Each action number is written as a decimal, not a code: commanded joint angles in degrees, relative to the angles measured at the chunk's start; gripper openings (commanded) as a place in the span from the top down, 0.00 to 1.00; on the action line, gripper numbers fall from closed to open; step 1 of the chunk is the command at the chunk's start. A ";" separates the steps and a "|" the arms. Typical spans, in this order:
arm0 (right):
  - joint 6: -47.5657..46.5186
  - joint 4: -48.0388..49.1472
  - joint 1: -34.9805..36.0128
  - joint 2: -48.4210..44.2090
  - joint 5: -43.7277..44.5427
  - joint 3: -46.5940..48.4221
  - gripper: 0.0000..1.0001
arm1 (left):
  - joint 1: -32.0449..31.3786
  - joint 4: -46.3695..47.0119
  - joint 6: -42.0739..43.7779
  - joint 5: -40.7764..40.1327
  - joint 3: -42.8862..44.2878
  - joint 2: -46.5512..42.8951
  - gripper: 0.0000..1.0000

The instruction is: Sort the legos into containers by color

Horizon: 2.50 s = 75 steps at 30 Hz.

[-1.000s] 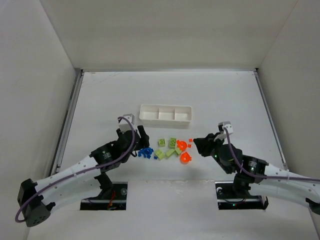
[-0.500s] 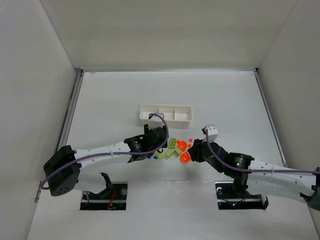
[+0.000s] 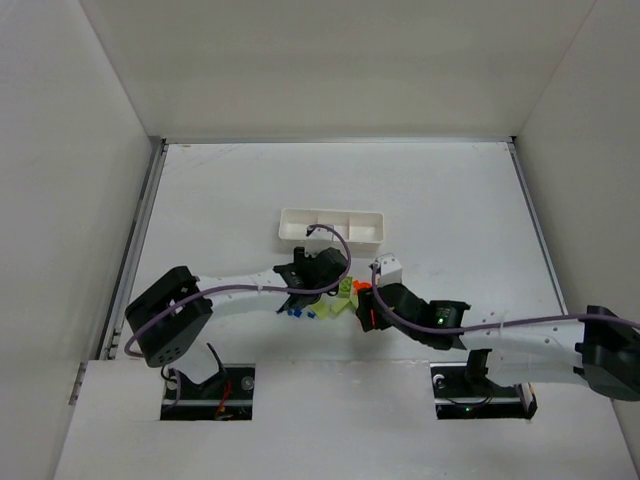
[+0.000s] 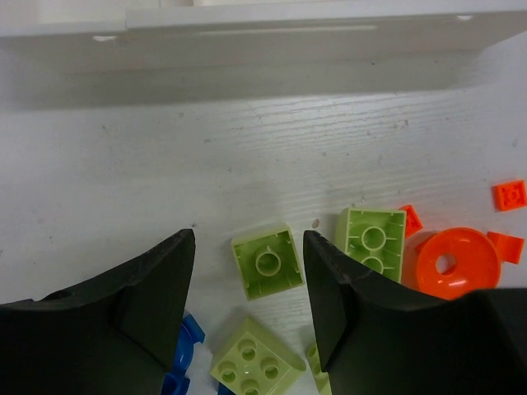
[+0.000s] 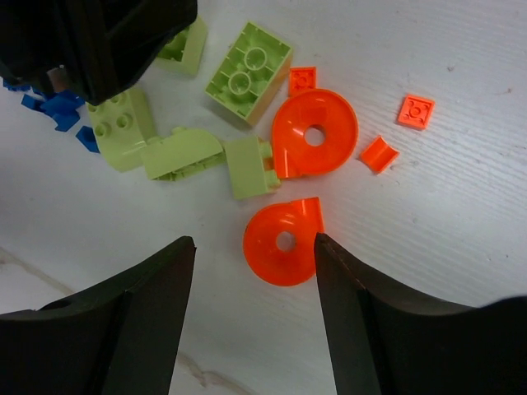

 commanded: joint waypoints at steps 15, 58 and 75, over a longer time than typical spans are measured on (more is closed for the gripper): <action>-5.69 9.66 -2.14 8.35 -4.03 4.03 0.38 | 1.97 3.52 -3.45 2.88 0.45 3.29 0.53; -7.71 13.01 -3.73 16.45 -0.43 6.76 0.73 | 27.99 8.00 1.20 12.46 7.30 -5.33 0.78; -8.15 9.93 -4.78 5.37 -1.30 10.27 0.76 | 26.14 9.58 3.40 9.13 13.99 5.05 0.55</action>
